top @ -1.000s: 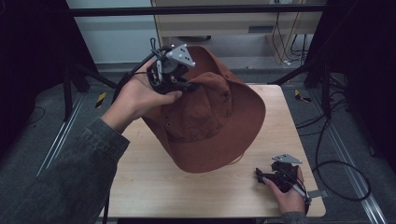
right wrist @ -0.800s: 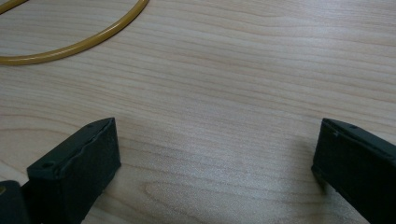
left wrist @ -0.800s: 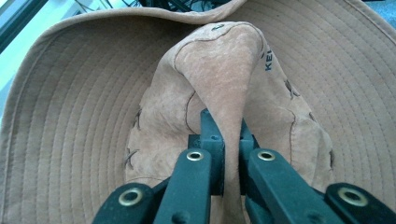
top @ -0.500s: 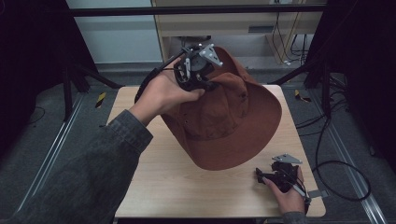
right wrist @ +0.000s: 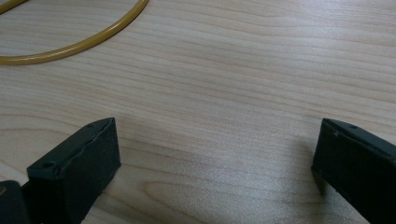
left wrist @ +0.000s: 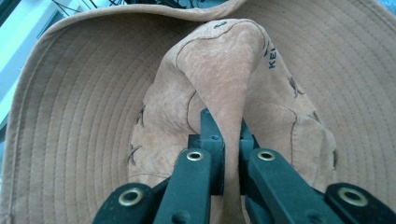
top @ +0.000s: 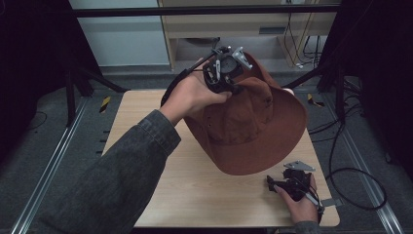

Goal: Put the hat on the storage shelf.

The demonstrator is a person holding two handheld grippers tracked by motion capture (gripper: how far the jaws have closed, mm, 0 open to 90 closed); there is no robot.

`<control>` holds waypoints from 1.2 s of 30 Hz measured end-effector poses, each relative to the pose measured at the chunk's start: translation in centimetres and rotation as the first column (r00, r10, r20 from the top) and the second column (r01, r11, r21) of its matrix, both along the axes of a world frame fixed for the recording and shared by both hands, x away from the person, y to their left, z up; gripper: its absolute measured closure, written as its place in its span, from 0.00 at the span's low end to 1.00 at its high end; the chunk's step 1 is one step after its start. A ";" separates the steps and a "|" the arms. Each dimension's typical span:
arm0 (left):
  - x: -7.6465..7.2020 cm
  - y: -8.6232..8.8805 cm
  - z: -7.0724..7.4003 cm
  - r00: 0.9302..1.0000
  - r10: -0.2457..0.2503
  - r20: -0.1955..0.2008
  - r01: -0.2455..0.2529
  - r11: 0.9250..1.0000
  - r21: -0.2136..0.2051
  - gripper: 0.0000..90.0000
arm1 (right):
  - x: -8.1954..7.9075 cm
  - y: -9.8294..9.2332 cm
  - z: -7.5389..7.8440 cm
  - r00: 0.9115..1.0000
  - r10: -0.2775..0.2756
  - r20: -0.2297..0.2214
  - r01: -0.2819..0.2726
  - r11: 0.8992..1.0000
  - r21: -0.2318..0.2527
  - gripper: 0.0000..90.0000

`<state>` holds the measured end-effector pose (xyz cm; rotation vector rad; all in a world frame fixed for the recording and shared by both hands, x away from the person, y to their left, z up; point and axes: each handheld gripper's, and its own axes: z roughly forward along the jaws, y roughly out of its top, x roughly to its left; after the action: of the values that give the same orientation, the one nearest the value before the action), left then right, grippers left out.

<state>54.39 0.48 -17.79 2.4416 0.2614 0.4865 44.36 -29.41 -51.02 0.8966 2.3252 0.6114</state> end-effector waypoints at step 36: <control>2.6 -2.3 -3.3 0.998 0.059 -0.032 -0.060 0.998 -0.014 0.78 | 0.0 0.0 0.0 1.000 -0.002 0.006 0.002 1.000 -0.004 0.01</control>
<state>56.99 -1.83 -21.07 2.4345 0.3508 0.4699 44.39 -29.44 -51.00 0.8940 2.3189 0.6079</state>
